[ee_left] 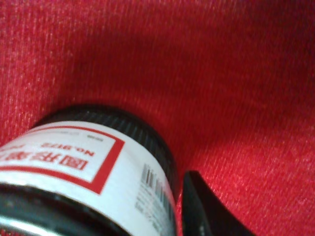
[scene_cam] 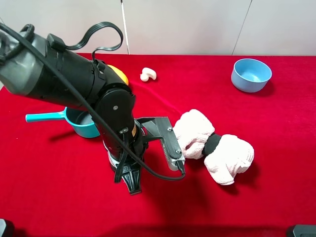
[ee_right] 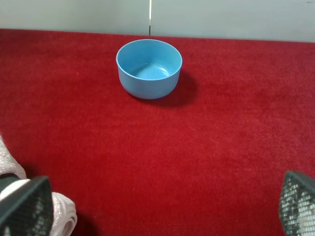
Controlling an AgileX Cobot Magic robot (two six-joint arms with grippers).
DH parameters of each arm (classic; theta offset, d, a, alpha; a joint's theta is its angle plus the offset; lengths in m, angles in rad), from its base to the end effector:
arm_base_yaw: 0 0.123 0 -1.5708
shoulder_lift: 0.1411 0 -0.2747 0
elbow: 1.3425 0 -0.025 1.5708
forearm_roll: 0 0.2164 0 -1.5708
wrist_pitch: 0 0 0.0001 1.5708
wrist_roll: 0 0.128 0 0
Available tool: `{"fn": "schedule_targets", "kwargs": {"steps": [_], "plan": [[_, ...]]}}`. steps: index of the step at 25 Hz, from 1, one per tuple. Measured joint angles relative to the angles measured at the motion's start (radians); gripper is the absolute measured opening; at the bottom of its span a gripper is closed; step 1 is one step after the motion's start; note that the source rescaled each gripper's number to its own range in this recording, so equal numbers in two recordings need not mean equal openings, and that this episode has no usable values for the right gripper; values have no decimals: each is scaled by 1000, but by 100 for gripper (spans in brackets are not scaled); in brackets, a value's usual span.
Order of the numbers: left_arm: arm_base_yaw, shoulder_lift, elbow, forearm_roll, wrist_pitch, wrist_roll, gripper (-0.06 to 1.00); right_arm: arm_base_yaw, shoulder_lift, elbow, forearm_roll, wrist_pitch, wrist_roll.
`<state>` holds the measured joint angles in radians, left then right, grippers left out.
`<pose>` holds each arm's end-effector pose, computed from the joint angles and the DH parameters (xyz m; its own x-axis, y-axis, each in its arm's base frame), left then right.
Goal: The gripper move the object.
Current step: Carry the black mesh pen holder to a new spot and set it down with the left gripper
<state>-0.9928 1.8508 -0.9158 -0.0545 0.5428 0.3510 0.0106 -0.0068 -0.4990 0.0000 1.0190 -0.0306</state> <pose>0.1593 -0.2508 0.1021 -0.2610 0.9484 -0.1799 0.9624 0.2701 0.0275 0.0098 0.0001 0.2485 -0.4127 -0.0350 -0.9102 -0.0232 0.9993 -0.0279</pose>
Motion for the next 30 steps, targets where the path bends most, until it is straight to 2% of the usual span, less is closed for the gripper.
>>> {"fn": "schedule_targets", "kwargs": {"steps": [11,21,30], "plan": [[0,-1,0,-1,11,-63,0,0,0,0,0,0,0],[0,-97,-57,0,150,-72,0,0,0,0,0,0,0],[0,-128,-184,-1,314,-79,0,0,0,0,0,0,0]]}}
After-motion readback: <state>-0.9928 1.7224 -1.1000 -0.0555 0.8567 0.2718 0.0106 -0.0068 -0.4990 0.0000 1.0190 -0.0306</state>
